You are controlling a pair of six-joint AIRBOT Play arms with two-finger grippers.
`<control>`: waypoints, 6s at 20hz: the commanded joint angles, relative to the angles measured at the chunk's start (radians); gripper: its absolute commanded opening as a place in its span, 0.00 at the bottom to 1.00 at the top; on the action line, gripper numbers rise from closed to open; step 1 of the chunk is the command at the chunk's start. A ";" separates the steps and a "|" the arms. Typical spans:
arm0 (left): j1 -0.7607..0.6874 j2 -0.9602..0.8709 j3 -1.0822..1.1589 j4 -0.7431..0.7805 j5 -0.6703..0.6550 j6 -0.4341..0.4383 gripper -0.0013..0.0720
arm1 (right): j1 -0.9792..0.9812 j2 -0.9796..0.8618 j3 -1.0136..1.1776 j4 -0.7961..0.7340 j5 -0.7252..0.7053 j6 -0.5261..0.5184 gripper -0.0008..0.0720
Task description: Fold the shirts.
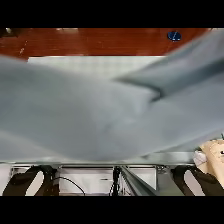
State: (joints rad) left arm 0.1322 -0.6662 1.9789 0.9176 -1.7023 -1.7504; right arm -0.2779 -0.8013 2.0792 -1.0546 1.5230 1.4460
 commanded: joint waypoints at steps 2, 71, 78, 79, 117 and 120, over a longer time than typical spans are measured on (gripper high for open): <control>0.000 0.037 -0.232 -0.115 -0.114 -0.035 0.04 | 0.001 -0.108 -0.040 -0.034 0.332 0.039 0.04; 0.076 -0.599 -1.125 -0.167 0.765 0.800 0.05 | 0.143 -0.349 -1.650 0.410 -0.721 -0.260 0.05; 0.280 -0.600 -1.062 -0.165 0.596 0.800 0.76 | 0.144 -0.143 -1.619 0.410 -0.708 -0.245 0.05; 0.324 -0.601 -1.051 -0.164 0.589 0.800 0.76 | 0.143 -0.138 -1.619 0.414 -0.698 -0.242 0.05; 0.271 -1.062 -0.763 0.042 0.390 0.769 0.53 | 0.144 -0.138 -1.619 0.473 -0.623 -0.201 0.05; 0.231 -1.096 -0.708 0.036 0.388 0.731 0.53 | 0.144 -0.138 -1.619 0.503 -0.604 -0.201 0.05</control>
State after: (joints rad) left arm 0.3908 -1.7351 1.2263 0.9592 -1.3163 -0.9852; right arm -0.1349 -0.9394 0.4591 -0.5835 0.8970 1.2438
